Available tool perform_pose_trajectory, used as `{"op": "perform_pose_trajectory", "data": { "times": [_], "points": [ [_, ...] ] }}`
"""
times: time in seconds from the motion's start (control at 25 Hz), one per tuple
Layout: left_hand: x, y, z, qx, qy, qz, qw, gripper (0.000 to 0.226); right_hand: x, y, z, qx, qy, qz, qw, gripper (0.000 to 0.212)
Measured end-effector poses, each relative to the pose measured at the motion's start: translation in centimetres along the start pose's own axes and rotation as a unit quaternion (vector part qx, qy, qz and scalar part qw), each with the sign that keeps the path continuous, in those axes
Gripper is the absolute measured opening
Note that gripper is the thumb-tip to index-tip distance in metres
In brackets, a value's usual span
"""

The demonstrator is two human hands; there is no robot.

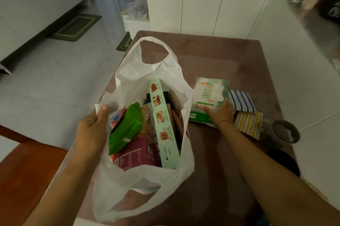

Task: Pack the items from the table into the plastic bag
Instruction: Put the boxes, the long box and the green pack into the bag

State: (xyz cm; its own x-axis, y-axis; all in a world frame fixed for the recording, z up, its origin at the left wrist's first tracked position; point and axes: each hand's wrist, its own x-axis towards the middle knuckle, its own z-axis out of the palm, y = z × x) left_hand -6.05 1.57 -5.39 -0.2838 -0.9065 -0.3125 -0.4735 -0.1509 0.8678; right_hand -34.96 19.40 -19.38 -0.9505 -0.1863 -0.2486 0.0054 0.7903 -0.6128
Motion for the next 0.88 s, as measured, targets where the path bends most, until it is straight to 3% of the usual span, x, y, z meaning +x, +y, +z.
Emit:
{"op": "perform_pose_trajectory", "data": {
  "times": [0.16,0.32,0.4,0.48,0.56,0.76,0.88],
  "points": [
    [-0.1,0.3,0.4,0.002,0.025,0.003,1.0,0.028,3.6,-0.5,3.4,-0.06,0.043,0.036,0.997,0.116],
    [-0.3,0.4,0.9,0.005,0.026,0.002,1.0,0.029,5.4,-0.5,4.4,-0.092,0.091,0.029,0.991,0.118],
    [-0.3,0.4,0.9,0.005,0.028,0.005,1.0,0.028,5.6,-0.5,4.2,-0.02,0.081,0.023,0.996,0.099],
    [-0.3,0.5,1.0,0.004,0.026,0.005,1.0,0.028,5.1,-0.9,2.9,0.108,0.041,0.013,0.993,0.066],
    [-0.3,0.6,1.1,0.002,0.024,0.002,1.0,0.029,3.5,-1.3,0.7,0.254,0.011,-0.008,0.967,0.042],
    [-0.7,0.7,0.6,-0.007,-0.001,-0.004,1.0,0.025,-5.1,-4.2,-6.6,0.465,0.0,-0.081,0.881,0.011],
    [-0.7,0.7,0.2,-0.019,-0.013,0.002,1.0,0.027,-11.3,-7.4,-10.7,0.524,-0.049,-0.187,0.829,0.012]
  ]
}}
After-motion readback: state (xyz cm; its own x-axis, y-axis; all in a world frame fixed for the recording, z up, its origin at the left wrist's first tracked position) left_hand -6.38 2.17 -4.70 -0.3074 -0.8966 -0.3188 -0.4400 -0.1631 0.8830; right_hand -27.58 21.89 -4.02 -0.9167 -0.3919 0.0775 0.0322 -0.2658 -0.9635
